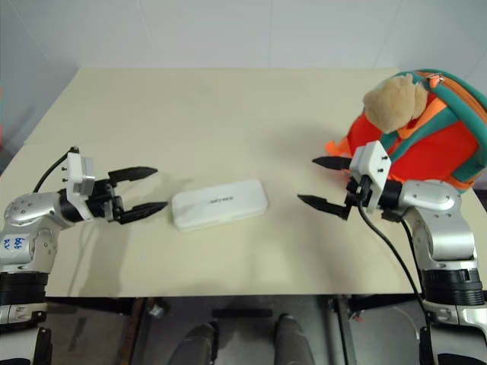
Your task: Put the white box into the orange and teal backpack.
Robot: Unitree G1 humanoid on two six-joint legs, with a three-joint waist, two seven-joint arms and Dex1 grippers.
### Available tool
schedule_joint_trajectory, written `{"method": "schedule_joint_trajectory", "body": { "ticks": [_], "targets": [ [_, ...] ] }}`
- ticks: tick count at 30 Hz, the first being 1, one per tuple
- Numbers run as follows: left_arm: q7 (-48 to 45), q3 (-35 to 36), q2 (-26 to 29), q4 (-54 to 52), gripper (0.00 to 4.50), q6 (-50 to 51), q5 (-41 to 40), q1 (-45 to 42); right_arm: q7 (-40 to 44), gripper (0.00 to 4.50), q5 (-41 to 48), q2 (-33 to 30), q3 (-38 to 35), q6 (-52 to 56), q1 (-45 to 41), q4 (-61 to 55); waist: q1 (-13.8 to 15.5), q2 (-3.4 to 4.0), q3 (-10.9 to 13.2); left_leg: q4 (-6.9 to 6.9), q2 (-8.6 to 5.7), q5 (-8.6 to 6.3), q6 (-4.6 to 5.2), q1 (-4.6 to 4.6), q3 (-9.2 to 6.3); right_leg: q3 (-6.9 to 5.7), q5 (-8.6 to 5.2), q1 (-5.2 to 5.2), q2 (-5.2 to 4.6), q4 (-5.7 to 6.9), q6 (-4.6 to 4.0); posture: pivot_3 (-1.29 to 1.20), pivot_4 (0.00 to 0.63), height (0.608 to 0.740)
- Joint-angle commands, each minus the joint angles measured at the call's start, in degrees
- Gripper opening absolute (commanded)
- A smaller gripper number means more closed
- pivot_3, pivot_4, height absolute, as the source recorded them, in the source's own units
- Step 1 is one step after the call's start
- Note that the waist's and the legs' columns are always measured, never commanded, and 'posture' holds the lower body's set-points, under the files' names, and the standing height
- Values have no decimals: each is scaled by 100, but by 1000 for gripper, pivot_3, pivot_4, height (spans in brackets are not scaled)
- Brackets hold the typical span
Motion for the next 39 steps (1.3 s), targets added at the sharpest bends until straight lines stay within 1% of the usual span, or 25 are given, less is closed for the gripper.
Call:
{"method": "schedule_joint_trajectory", "body": {
  "ticks": [1, 7, 11, 15, 18, 21, 23, 27, 29, 30, 32, 33, 36, 39],
  "targets": [
    [-2, 82, 97, -79, 4500, -2, -23, -80, 8, 4485, 88, -139, -150, -21, -3, -159, 1, 0, 0, 0, 0, 0, 0, 0, 0, 0, 0, 0, 0, 0, 0, 0, 150, 740],
    [12, 89, 122, -212, 4500, 125, -60, 10, 67, 4485, 22, -102, -38, -86, -118, 21, 0, 0, 0, 1, 0, 0, 0, 0, 0, 0, 0, 0, 0, 0, 0, 0, 150, 740],
    [58, 312, 220, -376, 4500, 314, -212, 137, 126, 4485, 40, 63, 136, -98, -293, 91, -24, 0, 0, 1, 0, 0, 0, 0, 0, 0, 0, 0, 0, 1, 0, 0, 150, 740],
    [53, 548, 401, -593, 4500, 506, -319, 437, 215, 4485, 67, 239, 339, -84, -465, 88, -38, 1, 0, 0, 1, 0, 0, 1, 0, 0, 0, -1, 1, 3, 0, 0, 150, 740],
    [76, 680, 454, -637, 4500, 422, -251, 736, 235, 4485, 10, 392, 476, -149, -517, 182, -35, 1, 0, -1, 1, 0, 0, 1, 0, 0, 0, -1, 0, 2, 0, 0, 150, 740],
    [124, 782, 492, -661, 3874, 447, -226, 1013, 211, 3868, -95, 515, 603, -162, -582, 328, -24, 1, 1, 0, 1, 0, 0, 1, 0, 0, -1, -1, 0, 2, -1, 0, 150, 740],
    [205, 819, 513, -586, 3249, 405, -138, 1198, 214, 3178, -185, 628, 740, -145, -744, 617, -22, 1, 1, 0, 1, 0, 0, 1, 0, 0, -1, -1, 0, 2, -1, 0, 150, 740],
    [618, 797, 368, -357, 1922, 130, 160, 1239, 7, 1682, -759, 889, 1059, -585, -1127, 1593, -25, 1, 0, 1, 1, 1, 0, 4, 0, 0, 0, 0, 1, 3, -3, 0, 150, 740],
    [710, 759, 356, -440, 1303, 180, 167, 1247, 16, 1007, -945, 957, 1181, -733, -1235, 1842, -24, 1, 1, 0, 1, 1, -1, 5, 0, 0, 0, 0, 1, 4, -3, 0, 150, 740],
    [762, 733, 344, -480, 909, 199, 179, 1252, 44, 605, -1004, 981, 1225, -772, -1271, 1939, -24, 1, 1, -2, 1, 1, -1, 4, 0, 0, 0, -2, 1, 4, -3, 0, 150, 740],
    [890, 654, 294, -581, 314, 257, 228, 1283, 2, 2, -1177, 1036, 1306, -866, -1364, 2204, -17, 2, 1, -4, 1, 0, -1, 3, 0, 0, 0, -2, 0, 3, -3, 0, 150, 740],
    [928, 608, 246, -639, 12, 331, 197, 1306, 204, 0, -1123, 1025, 1371, -719, -1372, 2226, -14, 2, 1, -4, 1, 0, -1, 2, 0, 0, 0, -3, 0, 3, -3, 0, 150, 740],
    [1202, 386, 39, -652, 12, 305, 379, 1319, 280, 0, -1271, 1108, 1525, -692, -1439, 2417, -9, 2, 1, -5, 1, -1, -1, 1, 0, 0, 0, -3, -1, 1, -3, 0, 150, 740],
    [1511, 235, -220, -601, 12, 267, 523, 1263, 17, 0, -1609, 1268, 1684, -843, -1582, 2734, -20, 1, 1, -2, 0, -1, -1, 3, 0, 0, 1, -3, 0, 6, -2, 0, 150, 740]
  ]
}}
